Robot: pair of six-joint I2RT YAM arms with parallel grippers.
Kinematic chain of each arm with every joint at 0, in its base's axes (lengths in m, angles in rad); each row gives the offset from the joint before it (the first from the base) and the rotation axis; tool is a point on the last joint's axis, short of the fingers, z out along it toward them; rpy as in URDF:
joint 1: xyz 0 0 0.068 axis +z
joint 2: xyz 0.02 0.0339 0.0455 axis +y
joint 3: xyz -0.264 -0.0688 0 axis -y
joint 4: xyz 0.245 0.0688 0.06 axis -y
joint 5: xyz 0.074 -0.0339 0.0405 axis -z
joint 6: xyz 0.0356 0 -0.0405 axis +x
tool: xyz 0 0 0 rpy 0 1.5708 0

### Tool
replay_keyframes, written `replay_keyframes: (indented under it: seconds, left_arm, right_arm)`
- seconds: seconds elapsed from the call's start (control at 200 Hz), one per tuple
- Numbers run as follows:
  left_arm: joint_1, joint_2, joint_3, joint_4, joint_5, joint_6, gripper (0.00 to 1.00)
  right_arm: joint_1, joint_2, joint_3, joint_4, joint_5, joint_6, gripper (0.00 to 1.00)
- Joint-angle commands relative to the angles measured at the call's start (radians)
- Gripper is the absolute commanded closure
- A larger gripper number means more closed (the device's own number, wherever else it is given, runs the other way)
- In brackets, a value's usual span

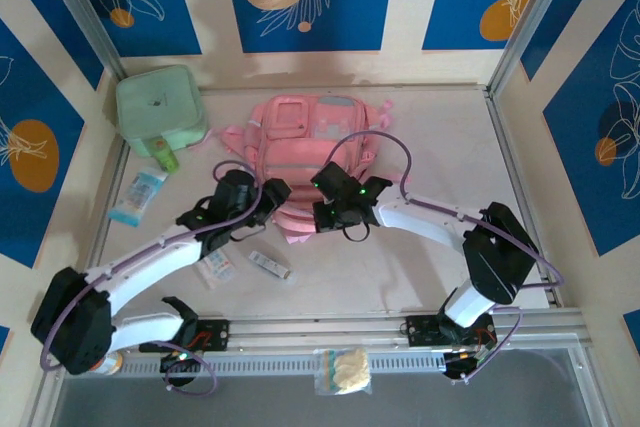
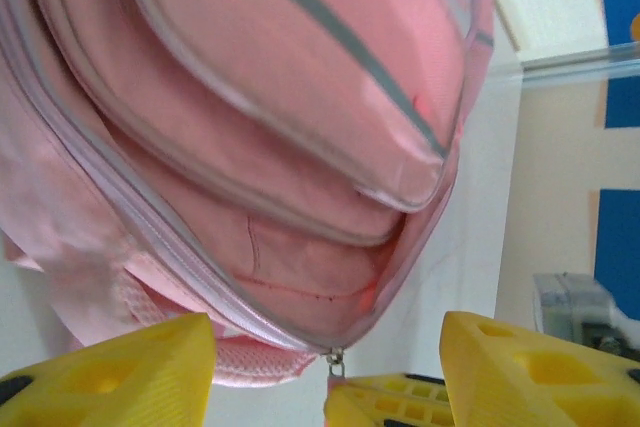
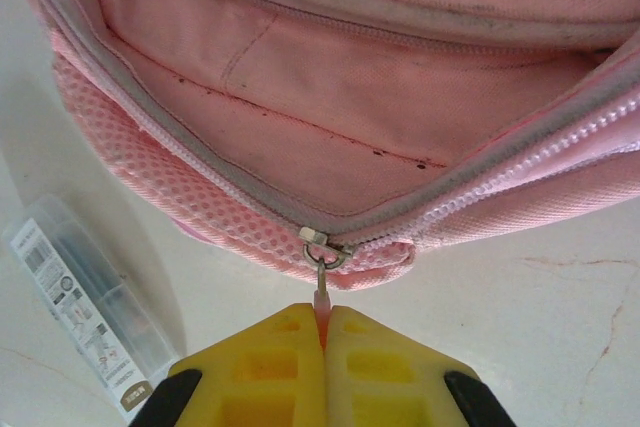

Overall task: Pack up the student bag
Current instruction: Zip the student bag at the top-center of the table.

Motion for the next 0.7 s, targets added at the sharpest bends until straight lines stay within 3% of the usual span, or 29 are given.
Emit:
replay_keyframes:
  seconds: [0.0, 0.3, 0.385, 0.465, 0.695]
  left_arm:
    - [-0.047, 0.068, -0.008, 0.069, -0.076, -0.172, 0.4]
    - [-0.078, 0.234, -0.022, 0.154, -0.128, -0.276, 0.53]
    - [-0.08, 0.248, -0.04, 0.166, -0.143, -0.292, 0.6]
    - [-0.079, 0.247, -0.057, 0.197, -0.146, -0.292, 0.6]
    - [-0.081, 0.21, -0.038, 0.124, -0.175, -0.255, 0.6]
  right_arm:
    - [0.01, 0.021, -0.01, 0.013, 0.008, -0.028, 1.0]
    - [0.005, 0.087, 0.031, 0.027, 0.046, -0.064, 1.0]
    - [0.002, 0.101, 0.05, 0.02, 0.057, -0.065, 0.94]
    - [0.001, 0.114, 0.061, 0.024, 0.062, -0.068, 0.88]
    - [-0.011, 0.167, 0.088, 0.033, 0.06, -0.074, 0.84]
